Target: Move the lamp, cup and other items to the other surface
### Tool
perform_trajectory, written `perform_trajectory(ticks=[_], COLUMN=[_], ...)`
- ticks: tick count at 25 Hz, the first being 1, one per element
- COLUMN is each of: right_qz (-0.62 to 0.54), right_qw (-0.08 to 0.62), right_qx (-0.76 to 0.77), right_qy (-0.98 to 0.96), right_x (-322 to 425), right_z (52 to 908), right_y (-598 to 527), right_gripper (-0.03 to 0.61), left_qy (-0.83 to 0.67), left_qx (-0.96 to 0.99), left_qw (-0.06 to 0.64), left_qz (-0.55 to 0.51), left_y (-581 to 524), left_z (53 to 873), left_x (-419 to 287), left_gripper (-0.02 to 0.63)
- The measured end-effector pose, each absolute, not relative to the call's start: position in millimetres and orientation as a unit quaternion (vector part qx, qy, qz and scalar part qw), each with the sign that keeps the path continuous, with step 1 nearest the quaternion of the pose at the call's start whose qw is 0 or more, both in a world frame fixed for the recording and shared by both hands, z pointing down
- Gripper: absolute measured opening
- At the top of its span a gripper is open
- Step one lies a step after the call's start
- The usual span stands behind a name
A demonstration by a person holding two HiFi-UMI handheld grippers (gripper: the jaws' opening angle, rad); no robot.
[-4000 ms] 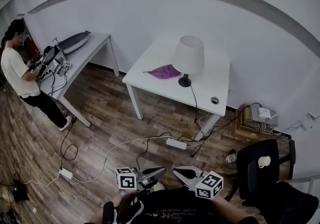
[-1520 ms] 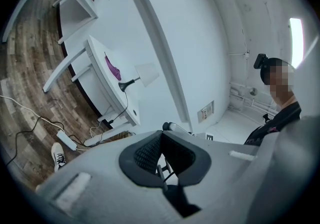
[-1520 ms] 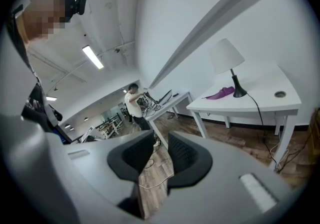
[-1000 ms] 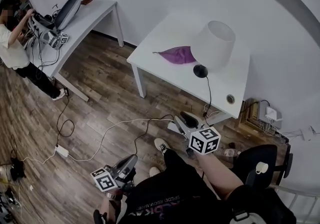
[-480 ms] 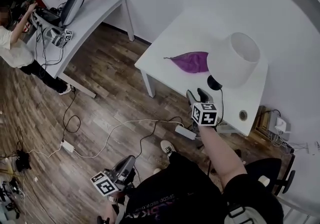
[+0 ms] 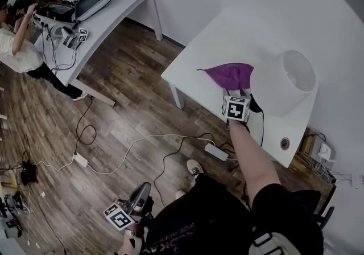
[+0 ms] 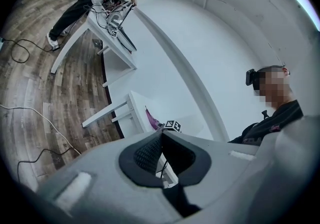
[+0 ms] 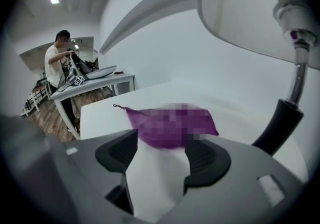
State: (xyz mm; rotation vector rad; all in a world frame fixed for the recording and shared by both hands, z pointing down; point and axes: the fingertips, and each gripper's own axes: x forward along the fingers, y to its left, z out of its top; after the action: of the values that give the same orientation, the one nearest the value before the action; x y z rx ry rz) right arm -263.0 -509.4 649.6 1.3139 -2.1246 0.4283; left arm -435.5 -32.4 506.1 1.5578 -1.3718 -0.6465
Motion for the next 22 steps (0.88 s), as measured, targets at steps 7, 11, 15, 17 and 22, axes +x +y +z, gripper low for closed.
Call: perform_trajectory(ticks=[7,11,15,17,22], right_qz=[0.160,0.174,0.190,0.194,0.165], right_qw=[0.319,0.314,0.319,0.324,0.340], right_qx=[0.508,0.512,0.513,0.514,0.509], right_qy=[-0.784,-0.780,-0.774,-0.770,-0.773], right_x=[-274.1,-277.2,-273.0,-269.4,-266.4], right_z=[659.0,663.2,670.0,675.7,678.5], right_y=[-551.9,-565.0,-570.7,-571.7,-571.1], right_gripper=[0.313,0.321,0.325,0.308,0.227], left_qy=[-0.577,-0.586,-0.591,-0.593,-0.594], left_qx=[0.614,0.604,0.598,0.596,0.594], left_qw=[0.466,0.466,0.466,0.467,0.467], left_qz=[-0.269,-0.273,-0.274,-0.274,-0.276], left_y=[-33.9,-32.0,-33.5,-33.9,-35.8], left_z=[509.0,511.9,510.7,511.9,512.5], left_x=[-441.7,-446.1,-445.3,-444.0,-438.2], left_gripper=[-0.006,-0.007,-0.006,-0.007,-0.006])
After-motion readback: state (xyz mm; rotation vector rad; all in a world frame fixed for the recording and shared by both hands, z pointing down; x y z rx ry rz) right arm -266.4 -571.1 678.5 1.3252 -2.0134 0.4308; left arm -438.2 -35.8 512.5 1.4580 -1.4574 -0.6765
